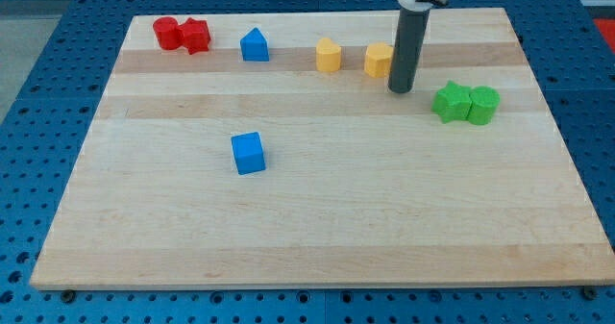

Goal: Push the yellow hexagon towards down

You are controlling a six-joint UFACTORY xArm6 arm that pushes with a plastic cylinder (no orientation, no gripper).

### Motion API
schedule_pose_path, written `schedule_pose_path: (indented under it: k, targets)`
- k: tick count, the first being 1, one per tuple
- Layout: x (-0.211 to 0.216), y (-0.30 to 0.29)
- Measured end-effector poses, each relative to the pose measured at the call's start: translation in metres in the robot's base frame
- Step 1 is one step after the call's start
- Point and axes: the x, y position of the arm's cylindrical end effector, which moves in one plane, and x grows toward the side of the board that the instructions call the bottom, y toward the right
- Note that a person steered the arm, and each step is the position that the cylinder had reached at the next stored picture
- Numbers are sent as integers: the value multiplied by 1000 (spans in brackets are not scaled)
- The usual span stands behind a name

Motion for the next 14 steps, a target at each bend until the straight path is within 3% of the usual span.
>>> schedule_pose_path:
  k: [3, 5, 8, 9, 11, 14]
  targets:
    - [-52, 15]
    - [-89, -5]
    - [-56, -8]
    - [-80, -16]
    - [-84, -38]
    - [-42, -40]
